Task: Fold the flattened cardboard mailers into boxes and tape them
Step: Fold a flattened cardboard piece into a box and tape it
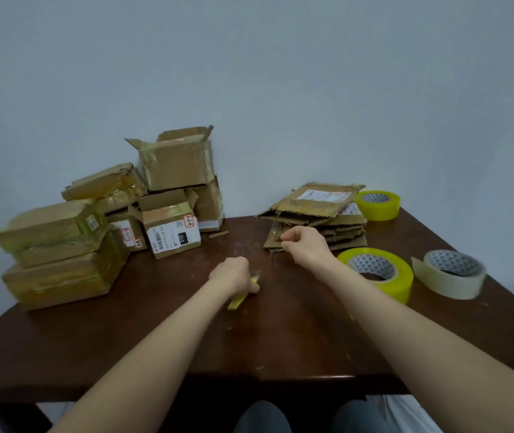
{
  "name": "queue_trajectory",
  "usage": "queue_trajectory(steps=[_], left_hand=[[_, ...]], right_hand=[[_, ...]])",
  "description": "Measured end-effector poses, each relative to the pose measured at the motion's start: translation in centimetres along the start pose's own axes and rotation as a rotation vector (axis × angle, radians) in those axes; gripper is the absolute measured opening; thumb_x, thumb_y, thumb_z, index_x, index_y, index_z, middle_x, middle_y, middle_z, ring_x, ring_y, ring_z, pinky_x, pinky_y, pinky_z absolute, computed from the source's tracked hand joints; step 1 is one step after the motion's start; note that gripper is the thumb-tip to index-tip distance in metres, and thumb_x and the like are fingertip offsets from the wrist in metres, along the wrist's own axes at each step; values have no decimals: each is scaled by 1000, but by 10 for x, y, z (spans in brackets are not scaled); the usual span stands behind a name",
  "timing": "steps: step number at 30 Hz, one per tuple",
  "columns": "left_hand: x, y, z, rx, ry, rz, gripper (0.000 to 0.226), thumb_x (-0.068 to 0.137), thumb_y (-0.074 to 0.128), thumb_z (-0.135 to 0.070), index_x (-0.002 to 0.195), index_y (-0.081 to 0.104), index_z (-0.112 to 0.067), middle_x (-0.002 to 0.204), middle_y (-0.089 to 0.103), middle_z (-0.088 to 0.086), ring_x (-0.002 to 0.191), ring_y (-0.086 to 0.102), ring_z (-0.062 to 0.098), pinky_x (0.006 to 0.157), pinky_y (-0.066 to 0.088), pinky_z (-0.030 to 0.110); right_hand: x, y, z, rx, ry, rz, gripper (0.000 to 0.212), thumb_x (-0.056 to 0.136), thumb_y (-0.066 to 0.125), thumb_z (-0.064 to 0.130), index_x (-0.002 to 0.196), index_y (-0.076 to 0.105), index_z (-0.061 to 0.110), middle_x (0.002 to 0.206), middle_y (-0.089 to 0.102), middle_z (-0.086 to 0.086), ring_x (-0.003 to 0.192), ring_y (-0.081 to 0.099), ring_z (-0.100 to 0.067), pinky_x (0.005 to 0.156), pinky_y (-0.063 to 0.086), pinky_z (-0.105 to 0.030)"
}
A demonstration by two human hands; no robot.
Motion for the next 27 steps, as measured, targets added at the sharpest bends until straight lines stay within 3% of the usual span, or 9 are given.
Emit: queue_trajectory(steps=[1, 5, 7, 9, 11, 15, 19, 24, 27], left_hand=[[5, -9, 13, -12, -17, -56, 36, 79, 72, -36, 106, 64, -12, 105, 65, 6, 95, 63, 24, 86, 54, 39], [22, -42, 77, -36, -136, -246, 29, 82, 69, -35, 100, 62, -13, 96, 62, 4, 87, 61, 19, 73, 50, 32], [31, -51, 111, 18, -224, -298, 30, 84, 68, -36, 101, 59, -13, 93, 59, 3, 86, 58, 19, 70, 48, 31], [42, -47, 141, 46, -324, -233, 35, 84, 67, -41, 105, 58, -14, 94, 57, 2, 88, 57, 18, 75, 51, 32], [53, -36, 159, 43, -385, -166, 45, 83, 65, -51, 109, 57, -15, 98, 58, 2, 92, 58, 19, 78, 53, 34], [65, -52, 128, 39, -179, -476, 48, 87, 55, -56, 120, 52, -21, 115, 58, 0, 105, 57, 18, 73, 51, 32], [65, -87, 79, -417, 56, -666, 53, 87, 59, -51, 129, 49, -20, 122, 56, -2, 116, 52, 19, 92, 48, 41], [65, -118, 52, -926, 118, -518, 92, 82, 60, -59, 152, 15, -20, 152, 31, 4, 137, 34, 24, 111, 32, 44], [51, -122, 45, -1014, 167, -449, 112, 70, 65, -67, 153, 3, -25, 158, 19, 4, 143, 25, 23, 114, 26, 42]], right_hand=[[4, -9, -2, 16, 21, -60, 5, 91, 59, 23, 95, 57, 23, 109, 62, -2, 101, 60, -22, 90, 52, -44], [25, -71, -19, 167, 146, -431, 35, 88, 65, 31, 112, 50, 11, 122, 54, -10, 103, 55, -26, 87, 47, -37], [41, -92, -32, 217, 226, -511, 52, 87, 66, 35, 126, 47, 8, 132, 48, -14, 113, 54, -31, 94, 47, -42], [60, -96, -50, 245, 328, -489, 67, 87, 65, 42, 138, 41, 6, 141, 42, -16, 122, 49, -35, 99, 45, -47], [78, -88, -64, 361, 387, -438, 69, 88, 62, 45, 141, 40, 6, 142, 46, -12, 118, 52, -32, 95, 49, -47], [100, -69, -74, 625, 457, -370, 51, 95, 58, 30, 140, 44, 10, 132, 51, -10, 109, 53, -26, 79, 56, -40], [110, -62, -63, 615, 410, -359, 35, 92, 58, 5, 127, 54, 8, 124, 61, -10, 100, 59, -25, 88, 55, -42], [77, -42, -22, 661, 191, -147, 32, 90, 58, 2, 121, 58, 13, 117, 67, -4, 103, 65, -23, 89, 54, -40], [35, -27, -4, 581, 47, 54, 36, 89, 61, 3, 121, 57, 19, 109, 69, 4, 95, 67, -14, 75, 56, -29]])
Point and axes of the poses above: each hand's wrist, its own x-axis towards the middle knuckle, its own y-axis out of the palm, z = x × y, the point moved 8 cm from there along x, towards the middle knuckle
